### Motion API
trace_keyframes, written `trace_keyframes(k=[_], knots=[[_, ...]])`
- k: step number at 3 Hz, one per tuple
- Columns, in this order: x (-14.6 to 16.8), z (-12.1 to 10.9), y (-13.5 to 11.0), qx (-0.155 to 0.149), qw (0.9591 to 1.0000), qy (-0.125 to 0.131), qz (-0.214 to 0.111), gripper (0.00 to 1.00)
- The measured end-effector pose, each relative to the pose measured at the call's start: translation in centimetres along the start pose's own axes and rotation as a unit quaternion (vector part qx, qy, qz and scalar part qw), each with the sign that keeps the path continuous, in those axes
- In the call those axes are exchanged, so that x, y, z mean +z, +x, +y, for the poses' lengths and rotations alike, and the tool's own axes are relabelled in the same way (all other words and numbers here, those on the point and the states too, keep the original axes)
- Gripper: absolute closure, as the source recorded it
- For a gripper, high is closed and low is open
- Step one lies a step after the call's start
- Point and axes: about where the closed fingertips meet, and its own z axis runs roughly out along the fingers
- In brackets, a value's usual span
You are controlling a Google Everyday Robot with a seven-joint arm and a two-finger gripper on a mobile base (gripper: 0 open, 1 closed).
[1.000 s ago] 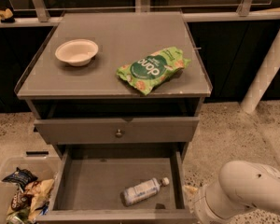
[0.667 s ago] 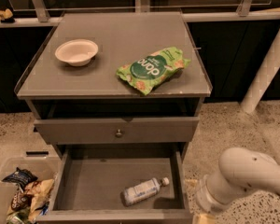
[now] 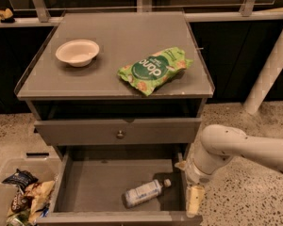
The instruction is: Pick blue plastic bottle from middle drawer and place on counter
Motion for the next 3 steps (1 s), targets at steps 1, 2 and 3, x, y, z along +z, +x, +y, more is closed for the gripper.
trace_keyframes(k=[1, 2, 3], knots=[[0.1, -0.5, -0.2, -0.002, 1.0, 0.001, -0.001, 0.0], [0.0, -0.2, -0.3, -0.018, 0.9991, 0.034, 0.018, 0.0], [2.5, -1.3, -0.9, -0.05, 0.9942, 0.08, 0.053, 0.0]])
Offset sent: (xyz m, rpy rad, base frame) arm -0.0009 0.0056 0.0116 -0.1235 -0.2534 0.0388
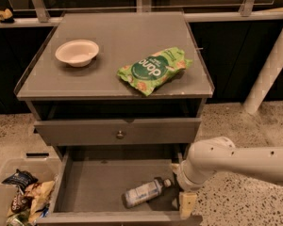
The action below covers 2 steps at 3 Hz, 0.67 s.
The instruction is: Pick blue plastic bottle from middle drawer and place on counter
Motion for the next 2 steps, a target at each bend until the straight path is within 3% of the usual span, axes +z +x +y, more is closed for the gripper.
trace_keyframes(k=[1, 2], knots=[[3.0, -0.4, -0.2, 0.004, 0.9998, 0.003, -0.017, 0.0], [5.6, -0.7, -1.5, 0.04, 0.9922, -0.031, -0.114, 0.0]])
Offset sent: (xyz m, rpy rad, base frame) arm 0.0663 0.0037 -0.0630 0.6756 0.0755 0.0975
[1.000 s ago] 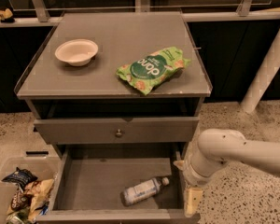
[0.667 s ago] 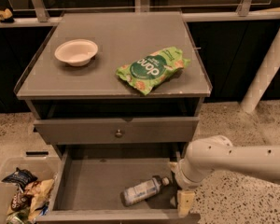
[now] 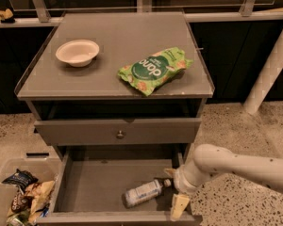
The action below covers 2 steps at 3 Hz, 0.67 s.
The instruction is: Pick blue plastic bottle from middle drawer and place on counter
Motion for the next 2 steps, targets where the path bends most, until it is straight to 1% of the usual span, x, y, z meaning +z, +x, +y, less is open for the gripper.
trace_keyframes(k=[1, 2], knots=[[0.23, 0.78, 1.96, 0.035, 0.9979, -0.018, -0.052, 0.0], [0.23, 0.78, 1.96, 0.035, 0.9979, -0.018, -0.052, 0.0]])
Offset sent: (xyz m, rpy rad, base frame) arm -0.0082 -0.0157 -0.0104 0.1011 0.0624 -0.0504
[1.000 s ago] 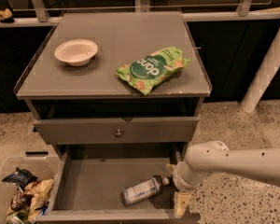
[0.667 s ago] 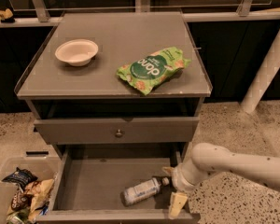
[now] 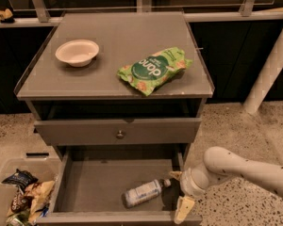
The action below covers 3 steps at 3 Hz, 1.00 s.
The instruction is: Pick blue plastic bottle from middle drawer and place on counter
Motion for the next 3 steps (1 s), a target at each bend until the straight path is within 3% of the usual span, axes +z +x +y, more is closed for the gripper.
trace_keyframes(k=[1, 2, 3], knots=[[0.9, -0.8, 0.0, -0.008, 0.9989, 0.016, 0.043, 0.0], [2.5, -2.9, -0.3, -0.031, 0.9942, 0.039, 0.095, 0.0], [2.5, -2.9, -0.3, -0.031, 0.9942, 0.039, 0.095, 0.0]])
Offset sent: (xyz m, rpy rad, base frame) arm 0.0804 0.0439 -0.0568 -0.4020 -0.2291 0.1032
